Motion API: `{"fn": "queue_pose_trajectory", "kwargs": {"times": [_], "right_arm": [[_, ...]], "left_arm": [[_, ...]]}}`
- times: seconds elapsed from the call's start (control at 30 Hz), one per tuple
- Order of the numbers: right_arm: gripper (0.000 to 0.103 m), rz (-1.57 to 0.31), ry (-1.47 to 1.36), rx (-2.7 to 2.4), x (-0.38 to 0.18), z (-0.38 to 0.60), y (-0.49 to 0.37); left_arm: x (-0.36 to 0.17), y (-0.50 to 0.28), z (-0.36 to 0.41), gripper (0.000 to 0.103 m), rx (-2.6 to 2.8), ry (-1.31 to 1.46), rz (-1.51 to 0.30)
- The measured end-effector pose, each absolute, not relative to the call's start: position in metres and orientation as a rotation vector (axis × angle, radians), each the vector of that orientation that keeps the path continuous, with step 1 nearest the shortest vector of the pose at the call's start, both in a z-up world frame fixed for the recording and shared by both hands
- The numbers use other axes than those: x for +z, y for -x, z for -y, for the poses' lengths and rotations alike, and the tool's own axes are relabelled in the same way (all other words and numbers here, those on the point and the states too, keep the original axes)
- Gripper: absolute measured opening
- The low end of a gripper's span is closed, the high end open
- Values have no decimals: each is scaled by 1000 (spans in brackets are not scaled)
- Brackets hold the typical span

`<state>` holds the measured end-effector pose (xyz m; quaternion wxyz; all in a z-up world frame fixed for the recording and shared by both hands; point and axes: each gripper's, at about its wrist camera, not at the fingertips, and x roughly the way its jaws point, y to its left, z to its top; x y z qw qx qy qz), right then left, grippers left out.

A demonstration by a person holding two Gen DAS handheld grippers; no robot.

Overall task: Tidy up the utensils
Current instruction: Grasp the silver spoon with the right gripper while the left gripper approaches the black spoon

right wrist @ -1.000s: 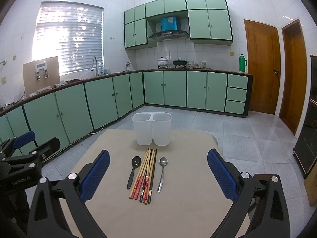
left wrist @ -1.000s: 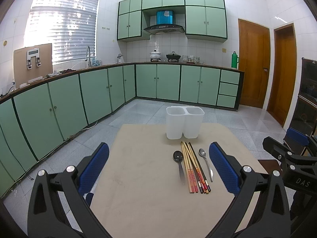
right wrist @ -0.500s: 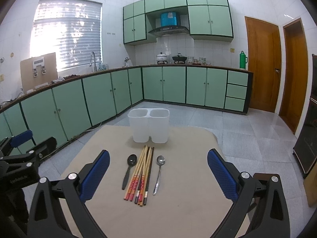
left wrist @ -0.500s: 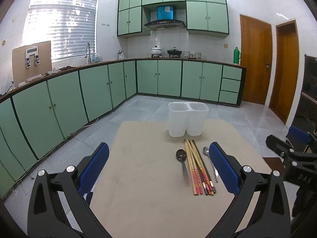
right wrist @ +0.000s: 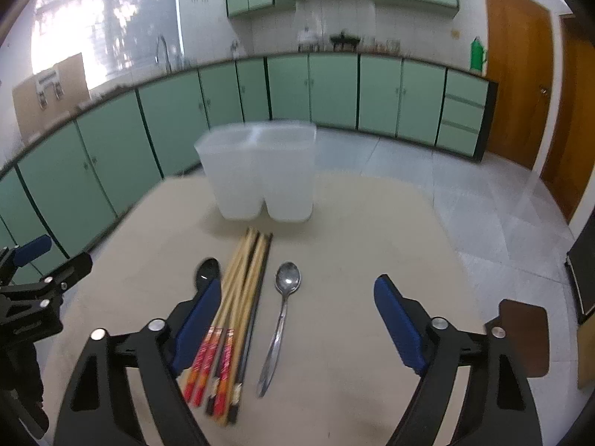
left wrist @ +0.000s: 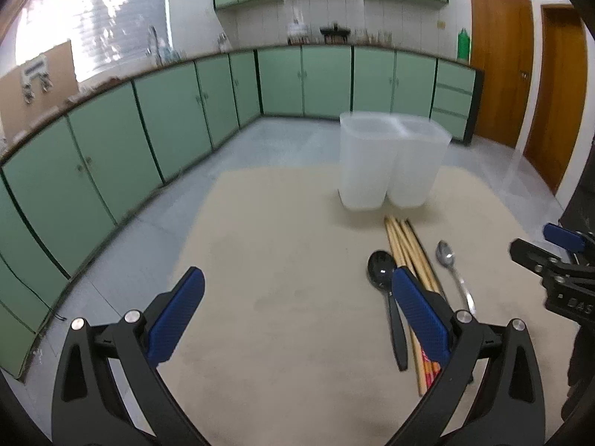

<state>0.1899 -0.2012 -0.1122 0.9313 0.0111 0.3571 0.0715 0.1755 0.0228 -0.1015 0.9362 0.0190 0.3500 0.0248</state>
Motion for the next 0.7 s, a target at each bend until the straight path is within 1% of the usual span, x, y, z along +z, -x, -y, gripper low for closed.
{"fn": "queue_pose_trajectory", "kwargs": {"times": [0.07, 0.13, 0.27, 0.43, 0.57, 0.6, 0.67, 0.7], "right_arm": [[75, -776, -29, 159, -126, 200, -208], [70, -822, -43, 173, -140, 199, -224], [62, -901, -63, 185, -162, 199, -245], [52, -934, -61, 192, -173, 195, -258], [47, -936, -34, 187, -175, 191, -261], [44, -935, -28, 187, -175, 190, -260], [31, -931, -20, 195, -174, 190, -259], [29, -928, -18, 197, -175, 190, -259]], "left_arm": [[-113, -191, -22, 98, 44, -35, -755], [-123, -204, -23, 98, 40, -31, -790], [-136, -219, -21, 98, 33, -28, -824], [-147, -231, -18, 91, 26, -29, -852], [-153, -236, -18, 90, 15, -19, -869], [-154, -235, -18, 90, 12, -20, -871], [-156, -236, -16, 90, 5, -22, -875], [-156, -237, -14, 90, 0, -21, -878]]}}
